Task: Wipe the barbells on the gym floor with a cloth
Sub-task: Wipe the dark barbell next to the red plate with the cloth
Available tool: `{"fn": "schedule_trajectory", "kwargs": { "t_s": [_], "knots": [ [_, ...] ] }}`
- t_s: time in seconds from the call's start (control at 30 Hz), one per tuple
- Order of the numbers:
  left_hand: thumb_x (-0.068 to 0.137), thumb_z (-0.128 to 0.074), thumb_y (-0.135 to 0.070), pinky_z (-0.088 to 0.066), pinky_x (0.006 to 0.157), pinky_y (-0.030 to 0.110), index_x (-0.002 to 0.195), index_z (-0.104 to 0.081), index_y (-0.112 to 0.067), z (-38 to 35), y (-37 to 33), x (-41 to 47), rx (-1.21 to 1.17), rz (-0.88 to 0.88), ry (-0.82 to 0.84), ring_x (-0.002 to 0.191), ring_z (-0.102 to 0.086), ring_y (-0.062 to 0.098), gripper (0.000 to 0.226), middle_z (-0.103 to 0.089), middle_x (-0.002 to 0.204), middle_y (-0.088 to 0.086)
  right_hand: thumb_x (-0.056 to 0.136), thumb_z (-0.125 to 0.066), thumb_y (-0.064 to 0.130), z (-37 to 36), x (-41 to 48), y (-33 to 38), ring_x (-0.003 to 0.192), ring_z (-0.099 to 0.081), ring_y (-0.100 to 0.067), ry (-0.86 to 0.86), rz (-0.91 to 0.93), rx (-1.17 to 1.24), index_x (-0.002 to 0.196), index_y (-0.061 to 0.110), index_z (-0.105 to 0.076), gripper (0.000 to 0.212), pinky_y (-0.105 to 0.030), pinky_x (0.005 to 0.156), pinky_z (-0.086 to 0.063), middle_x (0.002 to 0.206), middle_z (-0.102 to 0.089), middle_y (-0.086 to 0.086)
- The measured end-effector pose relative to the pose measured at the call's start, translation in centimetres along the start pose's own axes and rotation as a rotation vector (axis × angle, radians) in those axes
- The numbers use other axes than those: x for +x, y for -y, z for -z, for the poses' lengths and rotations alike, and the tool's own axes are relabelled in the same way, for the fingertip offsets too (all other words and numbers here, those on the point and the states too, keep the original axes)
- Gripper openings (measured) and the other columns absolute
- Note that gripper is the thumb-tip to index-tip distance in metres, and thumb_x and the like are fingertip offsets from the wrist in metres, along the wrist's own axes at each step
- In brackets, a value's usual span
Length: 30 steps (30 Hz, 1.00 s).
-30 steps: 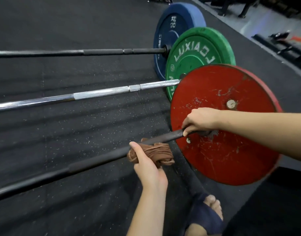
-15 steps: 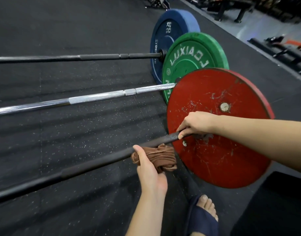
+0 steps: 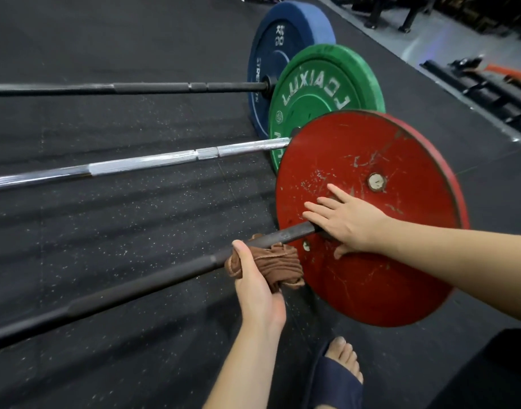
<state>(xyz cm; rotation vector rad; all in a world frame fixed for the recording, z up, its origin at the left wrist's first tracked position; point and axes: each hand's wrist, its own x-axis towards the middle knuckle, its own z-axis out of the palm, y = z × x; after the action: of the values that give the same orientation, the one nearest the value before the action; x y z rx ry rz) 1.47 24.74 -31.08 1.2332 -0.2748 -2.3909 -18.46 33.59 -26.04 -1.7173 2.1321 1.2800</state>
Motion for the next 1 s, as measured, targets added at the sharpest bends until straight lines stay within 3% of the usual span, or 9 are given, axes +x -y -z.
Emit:
{"fn": "schedule_trajectory", "kwargs": {
  "t_s": [0.1,0.3,0.5,0.63,0.77,0.9,1.0],
  "knots": [
    [0.079,-0.064,-0.069,-0.059,0.086,0.035,0.136,-0.059,-0.013,-1.3,1.1,0.0,0.023,0.047,0.070,0.107,-0.074,0.024,0.080,-0.075,0.119,0.007,0.096,-0.054,0.060,-0.6,0.3,0.1,0.156,-0.011,-0.032,-0.050,-0.035,-0.065,0.162,0.011,0.004,0.100,-0.053,0.126,-0.001,0.169,0.004,-0.016],
    [0.085,-0.060,-0.067,-0.055,0.098,0.042,0.131,-0.060,-0.009,-1.1,1.6,0.5,0.050,0.079,0.092,0.105,-0.074,0.026,0.075,-0.076,0.115,0.011,0.089,-0.051,0.074,-0.2,0.1,0.4,0.151,-0.001,-0.053,-0.095,-0.195,-0.170,0.160,0.000,0.001,0.115,-0.063,0.121,0.001,0.162,-0.004,-0.037],
    [0.085,-0.058,-0.072,-0.050,0.107,0.045,0.133,-0.060,-0.010,0.5,1.4,1.1,-0.007,0.101,0.057,0.107,-0.074,0.027,0.078,-0.076,0.115,0.011,0.096,-0.045,0.067,-0.5,0.7,0.2,0.155,-0.005,-0.041,-0.041,-0.145,-0.141,0.158,-0.002,-0.013,0.098,-0.059,0.124,0.002,0.165,-0.007,-0.029],
    [0.081,-0.061,-0.070,-0.056,0.096,0.039,0.134,-0.060,-0.013,-0.4,1.7,1.0,0.021,0.086,0.050,0.104,-0.075,0.023,0.078,-0.077,0.115,0.007,0.091,-0.053,0.069,-0.3,0.9,0.4,0.155,-0.007,-0.040,-0.037,-0.147,-0.128,0.156,-0.003,-0.016,0.104,-0.054,0.126,0.001,0.165,-0.008,-0.029],
    [0.079,-0.064,-0.066,-0.059,0.090,0.038,0.134,-0.060,-0.011,-2.6,3.2,1.1,0.046,0.127,0.096,0.104,-0.075,0.025,0.077,-0.076,0.116,0.009,0.096,-0.051,0.062,0.1,0.9,0.5,0.156,-0.004,-0.037,-0.026,-0.154,-0.097,0.159,-0.003,-0.004,0.103,-0.051,0.125,0.006,0.167,-0.005,-0.026],
    [0.087,-0.065,-0.061,-0.060,0.089,0.039,0.135,-0.058,-0.007,-4.5,5.1,1.3,0.055,0.188,0.164,0.103,-0.075,0.028,0.072,-0.076,0.115,0.013,0.104,-0.033,0.026,0.4,0.4,0.5,0.156,-0.002,-0.034,-0.047,-0.163,-0.074,0.158,-0.004,0.006,0.073,-0.048,0.126,0.005,0.168,-0.002,-0.023],
    [0.087,-0.065,-0.061,-0.057,0.098,0.044,0.138,-0.056,-0.004,-3.8,5.2,2.0,0.039,0.216,0.211,0.108,-0.073,0.031,0.078,-0.074,0.119,0.017,0.103,-0.043,0.038,0.5,0.4,0.4,0.156,-0.003,-0.034,-0.046,-0.160,-0.058,0.158,-0.005,0.006,0.085,-0.048,0.127,0.002,0.168,-0.003,-0.023]
  ]
}}
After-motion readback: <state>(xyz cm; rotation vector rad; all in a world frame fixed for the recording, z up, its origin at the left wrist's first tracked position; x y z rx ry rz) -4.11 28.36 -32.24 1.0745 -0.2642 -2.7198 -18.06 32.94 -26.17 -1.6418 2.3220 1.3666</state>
